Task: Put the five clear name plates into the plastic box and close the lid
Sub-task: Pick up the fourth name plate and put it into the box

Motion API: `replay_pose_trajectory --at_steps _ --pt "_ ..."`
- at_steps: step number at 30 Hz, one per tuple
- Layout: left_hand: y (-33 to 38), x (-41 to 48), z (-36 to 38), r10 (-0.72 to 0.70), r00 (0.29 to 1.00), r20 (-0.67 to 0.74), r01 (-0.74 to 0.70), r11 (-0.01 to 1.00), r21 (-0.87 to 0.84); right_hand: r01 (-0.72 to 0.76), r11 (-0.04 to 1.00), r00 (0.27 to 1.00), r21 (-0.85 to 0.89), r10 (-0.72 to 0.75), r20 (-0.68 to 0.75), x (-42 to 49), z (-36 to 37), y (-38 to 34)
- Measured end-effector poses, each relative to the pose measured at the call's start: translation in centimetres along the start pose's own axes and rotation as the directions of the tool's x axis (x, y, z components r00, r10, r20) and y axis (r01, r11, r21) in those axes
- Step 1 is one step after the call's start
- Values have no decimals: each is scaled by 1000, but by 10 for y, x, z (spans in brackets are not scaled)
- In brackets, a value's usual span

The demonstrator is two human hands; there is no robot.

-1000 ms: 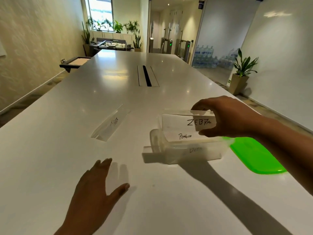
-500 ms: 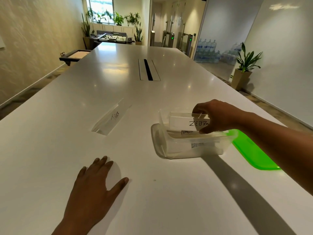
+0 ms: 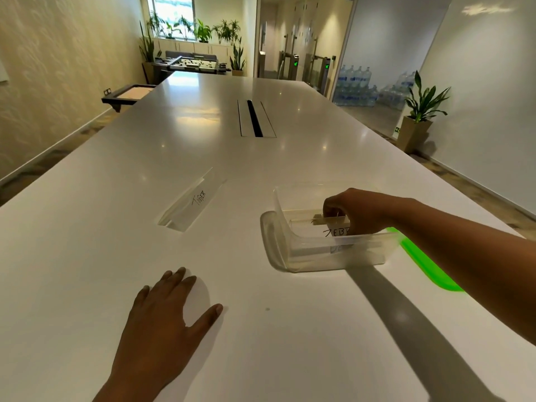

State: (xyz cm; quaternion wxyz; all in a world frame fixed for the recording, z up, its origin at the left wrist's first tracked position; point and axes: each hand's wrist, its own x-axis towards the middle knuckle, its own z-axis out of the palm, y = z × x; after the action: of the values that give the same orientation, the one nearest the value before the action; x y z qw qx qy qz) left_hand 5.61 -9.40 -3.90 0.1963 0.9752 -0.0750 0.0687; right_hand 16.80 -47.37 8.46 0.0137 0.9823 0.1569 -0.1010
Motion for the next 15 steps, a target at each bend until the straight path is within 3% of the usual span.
replay_pose_trajectory --at_steps 10,15 --pt "0 -1 0 4 1000 -4 -4 1000 9 1 1000 1000 31 -2 31 12 14 5" --pt "0 0 1 3 1000 -1 -3 1000 8 -1 990 999 138 -6 51 11 12 9"
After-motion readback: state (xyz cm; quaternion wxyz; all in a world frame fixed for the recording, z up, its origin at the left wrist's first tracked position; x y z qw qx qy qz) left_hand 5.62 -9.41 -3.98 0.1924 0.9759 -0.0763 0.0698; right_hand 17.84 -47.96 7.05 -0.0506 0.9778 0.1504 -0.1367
